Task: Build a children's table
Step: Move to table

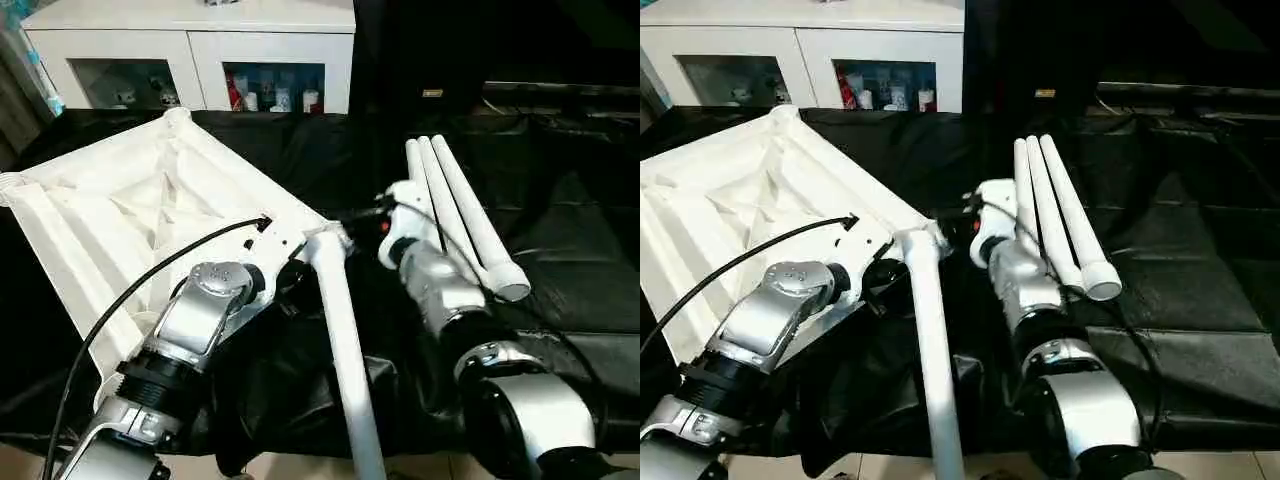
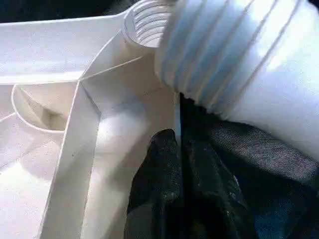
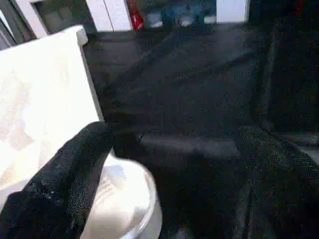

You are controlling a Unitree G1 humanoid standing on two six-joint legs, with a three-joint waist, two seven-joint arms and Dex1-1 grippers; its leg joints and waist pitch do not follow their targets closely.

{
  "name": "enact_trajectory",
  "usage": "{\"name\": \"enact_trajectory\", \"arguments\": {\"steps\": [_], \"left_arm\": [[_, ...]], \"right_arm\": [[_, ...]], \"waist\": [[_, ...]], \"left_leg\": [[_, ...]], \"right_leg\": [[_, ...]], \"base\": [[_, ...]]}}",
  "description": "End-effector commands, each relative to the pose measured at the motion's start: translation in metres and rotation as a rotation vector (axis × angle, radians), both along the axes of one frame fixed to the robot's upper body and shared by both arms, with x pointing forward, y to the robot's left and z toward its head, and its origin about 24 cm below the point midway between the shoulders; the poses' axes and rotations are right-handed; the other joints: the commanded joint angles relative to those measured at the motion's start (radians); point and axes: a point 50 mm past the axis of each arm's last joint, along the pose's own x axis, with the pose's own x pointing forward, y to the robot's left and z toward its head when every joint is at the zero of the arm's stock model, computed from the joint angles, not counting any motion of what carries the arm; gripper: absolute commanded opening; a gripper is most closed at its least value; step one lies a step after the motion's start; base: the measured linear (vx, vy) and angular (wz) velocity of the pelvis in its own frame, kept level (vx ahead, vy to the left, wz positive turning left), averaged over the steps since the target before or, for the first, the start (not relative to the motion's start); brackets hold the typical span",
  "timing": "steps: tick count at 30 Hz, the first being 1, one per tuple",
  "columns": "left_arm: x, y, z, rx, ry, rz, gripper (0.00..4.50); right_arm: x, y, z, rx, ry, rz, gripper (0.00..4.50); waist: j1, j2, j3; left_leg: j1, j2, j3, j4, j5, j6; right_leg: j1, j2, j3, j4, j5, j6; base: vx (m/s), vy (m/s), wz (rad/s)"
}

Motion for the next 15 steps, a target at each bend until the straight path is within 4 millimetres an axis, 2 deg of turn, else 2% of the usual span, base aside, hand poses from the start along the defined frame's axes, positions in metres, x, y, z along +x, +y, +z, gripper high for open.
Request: {"name": "enact_trajectory", "arguments": {"steps": [1,3,4,6,7,8,9,11,12,15], "left_arm": [[0.000,0.009,-0.001,0.029,-0.005,0.042,0.00],[-0.001,0.009,-0.002,0.030,-0.004,0.042,0.00],[-0.001,0.009,-0.002,0.030,-0.004,0.042,0.00],[-0.001,0.010,-0.002,0.032,-0.003,0.042,0.00],[-0.001,0.010,-0.002,0.032,-0.003,0.042,0.00],[-0.001,0.011,-0.002,0.034,-0.002,0.043,0.00],[-0.001,0.011,-0.002,0.035,-0.002,0.043,0.00],[-0.001,0.012,-0.003,0.037,-0.001,0.045,0.00],[-0.001,0.013,-0.003,0.038,-0.001,0.046,0.00],[-0.002,0.016,-0.003,0.043,0.000,0.051,0.00]], "right_arm": [[0.006,0.000,0.016,0.029,-0.037,0.005,4.46],[0.007,-0.001,0.026,0.055,-0.053,0.033,4.46],[0.008,-0.002,0.030,0.069,-0.055,0.052,4.46],[0.005,-0.001,0.036,0.140,-0.002,0.114,4.46],[0.004,-0.001,0.037,0.147,0.021,0.135,4.46],[-0.010,-0.003,0.035,0.129,0.154,0.271,4.46],[-0.013,-0.004,0.034,0.117,0.182,0.297,4.46],[-0.027,-0.009,0.031,0.069,0.285,0.371,4.46],[-0.036,-0.013,0.030,0.042,0.334,0.407,4.46],[-0.055,-0.023,0.030,-0.017,0.426,0.449,4.46]], "waist": [[0.007,0.008,-0.082],[0.007,0.007,-0.081],[0.007,0.004,-0.082],[0.007,0.005,-0.081],[0.007,0.002,-0.080],[0.009,0.000,-0.079],[0.012,-0.001,-0.080],[0.019,-0.003,-0.081],[0.021,-0.002,-0.084],[0.025,-0.006,-0.080]], "left_leg": [[0.000,0.028,-0.005,-0.059,-0.061,0.085],[0.002,0.028,-0.005,-0.060,-0.061,0.088],[0.001,0.028,-0.005,-0.059,-0.057,0.092],[0.001,0.027,-0.006,-0.059,-0.048,0.099],[0.001,0.025,-0.006,-0.060,-0.041,0.107],[0.001,0.025,-0.009,-0.060,-0.026,0.119],[0.001,0.026,-0.009,-0.060,-0.025,0.118],[0.000,0.025,-0.010,-0.057,0.002,0.110],[0.000,0.028,-0.010,-0.058,0.004,0.105],[-0.001,0.025,-0.009,-0.060,-0.025,0.077]], "right_leg": [[0.077,-0.065,0.047,-0.058,0.011,-0.279],[0.076,-0.064,0.047,-0.058,0.009,-0.279],[0.078,-0.064,0.047,-0.057,0.012,-0.277],[0.078,-0.062,0.048,-0.057,0.020,-0.275],[0.082,-0.059,0.047,-0.057,0.029,-0.273],[0.084,-0.055,0.047,-0.057,0.036,-0.264],[0.084,-0.057,0.046,-0.057,0.032,-0.261],[0.086,-0.056,0.048,-0.058,0.044,-0.240],[0.084,-0.061,0.049,-0.057,0.046,-0.240],[0.084,-0.060,0.049,-0.066,-0.017,-0.224]], "base": [[0.000,0.000,0.00],[0.000,0.000,0.00],[0.000,0.000,0.00],[0.000,0.000,0.00],[0.000,0.000,0.00],[0.000,0.000,0.00],[0.000,0.000,0.00],[0.000,0.000,0.00],[0.000,0.000,0.00],[0.000,0.000,0.00]]}}
